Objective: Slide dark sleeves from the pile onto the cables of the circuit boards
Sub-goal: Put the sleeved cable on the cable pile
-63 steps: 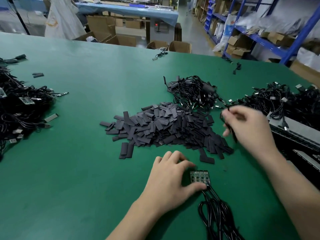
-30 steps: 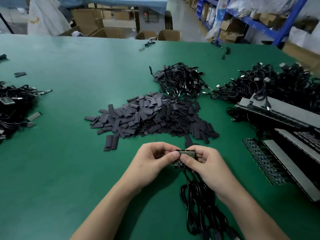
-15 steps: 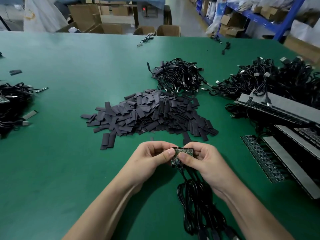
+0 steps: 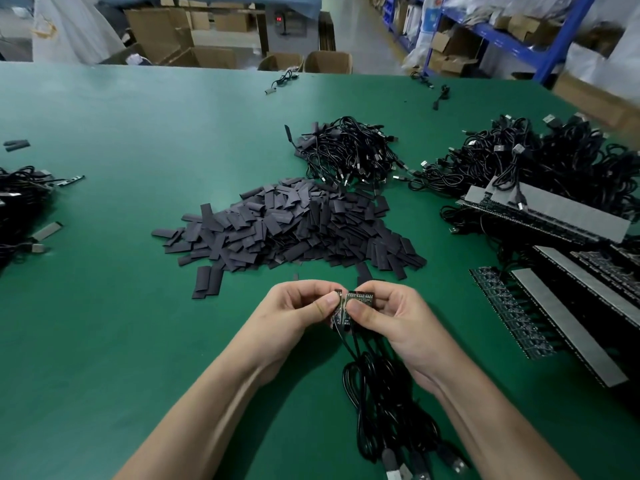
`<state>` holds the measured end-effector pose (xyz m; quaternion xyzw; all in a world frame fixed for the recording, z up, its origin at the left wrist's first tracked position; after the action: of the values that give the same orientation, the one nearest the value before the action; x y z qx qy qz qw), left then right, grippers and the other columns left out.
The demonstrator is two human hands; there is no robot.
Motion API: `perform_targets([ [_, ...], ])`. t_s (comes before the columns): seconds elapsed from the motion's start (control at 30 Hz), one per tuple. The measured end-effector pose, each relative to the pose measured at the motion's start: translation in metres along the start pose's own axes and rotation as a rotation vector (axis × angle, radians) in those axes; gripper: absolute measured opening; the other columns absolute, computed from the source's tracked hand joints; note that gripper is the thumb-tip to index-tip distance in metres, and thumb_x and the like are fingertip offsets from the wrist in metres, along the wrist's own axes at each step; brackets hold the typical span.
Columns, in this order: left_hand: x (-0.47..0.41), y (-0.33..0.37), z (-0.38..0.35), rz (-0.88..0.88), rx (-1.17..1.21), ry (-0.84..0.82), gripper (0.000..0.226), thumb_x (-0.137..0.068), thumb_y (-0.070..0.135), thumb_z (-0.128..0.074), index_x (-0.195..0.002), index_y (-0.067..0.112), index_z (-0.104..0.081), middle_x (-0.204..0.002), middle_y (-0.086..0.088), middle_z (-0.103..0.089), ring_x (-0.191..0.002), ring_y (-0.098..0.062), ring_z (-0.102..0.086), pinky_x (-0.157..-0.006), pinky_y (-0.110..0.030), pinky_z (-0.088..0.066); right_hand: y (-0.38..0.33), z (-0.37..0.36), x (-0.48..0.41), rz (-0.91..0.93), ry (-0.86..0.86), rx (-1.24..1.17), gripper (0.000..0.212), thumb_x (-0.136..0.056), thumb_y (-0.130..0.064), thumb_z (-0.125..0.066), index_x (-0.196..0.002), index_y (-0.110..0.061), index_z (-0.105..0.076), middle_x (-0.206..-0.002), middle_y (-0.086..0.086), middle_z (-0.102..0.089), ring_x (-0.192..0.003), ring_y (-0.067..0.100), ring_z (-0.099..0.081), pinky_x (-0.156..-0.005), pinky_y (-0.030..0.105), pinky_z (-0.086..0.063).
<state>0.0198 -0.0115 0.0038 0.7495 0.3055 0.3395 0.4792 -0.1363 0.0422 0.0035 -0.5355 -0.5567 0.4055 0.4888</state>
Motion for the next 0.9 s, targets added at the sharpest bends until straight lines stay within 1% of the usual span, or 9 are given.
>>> perform_targets([
  [0.13, 0.0, 0.003, 0.002, -0.018, 0.065, 0.017, 0.023, -0.08, 0.023, -0.075, -0.097, 0.01, -0.082, -0.094, -0.014, -0.075, -0.084, -0.02, -0.066, -0.083, -0.03, -0.058, 0.0, -0.003, 0.002, 0.003, 0.037, 0.028, 0.012, -0.087, -0.022, -0.076, -0.095, -0.014, -0.078, -0.095, 0.013, -0.08, -0.089, 0.022, -0.076, -0.083, 0.024, -0.059],
  [0.2, 0.0, 0.007, 0.004, -0.055, 0.023, 0.028, 0.019, -0.081, 0.022, -0.074, -0.095, 0.013, -0.082, -0.086, -0.008, -0.075, -0.075, -0.014, -0.066, -0.073, -0.024, -0.057, 0.001, 0.001, 0.001, 0.04, 0.096, 0.2, 0.004, -0.092, -0.02, -0.075, -0.096, -0.02, -0.078, -0.096, 0.006, -0.08, -0.094, 0.023, -0.076, -0.09, 0.034, -0.06],
  [0.27, 0.002, 0.012, 0.008, -0.122, -0.098, 0.058, 0.016, -0.081, 0.024, -0.074, -0.092, 0.02, -0.084, -0.081, -0.001, -0.075, -0.072, -0.008, -0.066, -0.07, -0.019, -0.055, 0.001, 0.005, 0.001, 0.088, 0.195, 0.439, 0.014, -0.093, -0.022, -0.076, -0.103, -0.031, -0.076, -0.101, -0.01, -0.078, -0.1, 0.014, -0.073, -0.097, 0.04, -0.057],
  [0.4, 0.006, 0.022, 0.014, -0.274, -0.181, 0.091, 0.013, -0.079, 0.021, -0.074, -0.089, 0.022, -0.083, -0.084, 0.002, -0.078, -0.075, -0.003, -0.067, -0.072, -0.016, -0.053, -0.007, -0.001, 0.005, 0.303, 0.224, 0.668, 0.022, -0.094, -0.038, -0.072, -0.115, -0.037, -0.071, -0.114, -0.022, -0.065, -0.115, 0.003, -0.063, -0.1, 0.023, -0.049],
  [0.47, 0.007, 0.025, 0.012, -0.333, -0.207, 0.097, 0.012, -0.079, 0.019, -0.077, -0.089, 0.022, -0.083, -0.086, -0.001, -0.079, -0.078, -0.006, -0.069, -0.075, -0.018, -0.054, -0.01, -0.008, 0.007, 0.42, 0.157, 0.755, 0.028, -0.094, -0.047, -0.064, -0.108, -0.026, -0.076, -0.114, -0.02, -0.063, -0.118, 0.004, -0.059, -0.1, 0.016, -0.043],
  [0.57, 0.008, 0.025, 0.009, -0.373, -0.294, 0.098, 0.014, -0.081, 0.02, -0.082, -0.093, 0.027, -0.081, -0.082, 0.001, -0.077, -0.078, -0.009, -0.069, -0.078, -0.023, -0.056, -0.01, -0.018, 0.009, 0.483, 0.097, 0.776, 0.025, -0.091, -0.044, -0.065, -0.086, -0.022, -0.075, -0.102, -0.016, -0.065, -0.113, 0.01, -0.058, -0.096, 0.02, -0.044],
  [0.67, 0.007, 0.03, 0.022, -0.453, -0.445, 0.243, 0.013, -0.088, 0.029, -0.075, -0.1, 0.03, -0.08, -0.085, 0.006, -0.076, -0.077, -0.009, -0.067, -0.075, -0.024, -0.055, -0.012, -0.016, 0.01, 0.445, 0.088, 0.66, 0.024, -0.091, -0.043, -0.069, -0.078, -0.024, -0.074, -0.091, -0.013, -0.065, -0.105, 0.016, -0.06, -0.092, 0.021, -0.045],
  [0.77, 0.008, 0.039, 0.055, -0.522, -0.785, 0.643, 0.012, -0.093, 0.023, -0.074, -0.103, 0.029, -0.075, -0.09, 0.011, -0.073, -0.082, -0.008, -0.066, -0.078, -0.029, -0.054, -0.022, -0.006, 0.013, 0.322, 0.063, 0.325, 0.027, -0.086, -0.057, -0.071, -0.089, -0.032, -0.081, -0.088, -0.005, -0.074, -0.094, 0.009, -0.068, -0.086, 0.019, -0.051],
  [0.9, 0.009, 0.039, 0.099, -0.192, -1.22, 0.945, 0.045, -0.091, 0.029, -0.073, -0.132, 0.02, -0.06, -0.12, -0.008, -0.06, -0.114, -0.03, -0.054, -0.092, -0.044, -0.048, -0.029, 0.003, 0.016, 0.127, -0.036, -0.269, 0.045, -0.062, -0.062, -0.091, -0.084, -0.024, -0.081, -0.072, -0.002, -0.07, -0.07, 0.007, -0.067, -0.066, 0.017, -0.055],
])
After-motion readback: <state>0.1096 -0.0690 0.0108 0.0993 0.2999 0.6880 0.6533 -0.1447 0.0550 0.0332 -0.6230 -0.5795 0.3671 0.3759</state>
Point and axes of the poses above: each hand's wrist, its own x-axis away from the middle knuckle, its own z-axis out of the back of the hand, y = z × x, the point moved 3 cm from there along -x, towards the middle knuckle
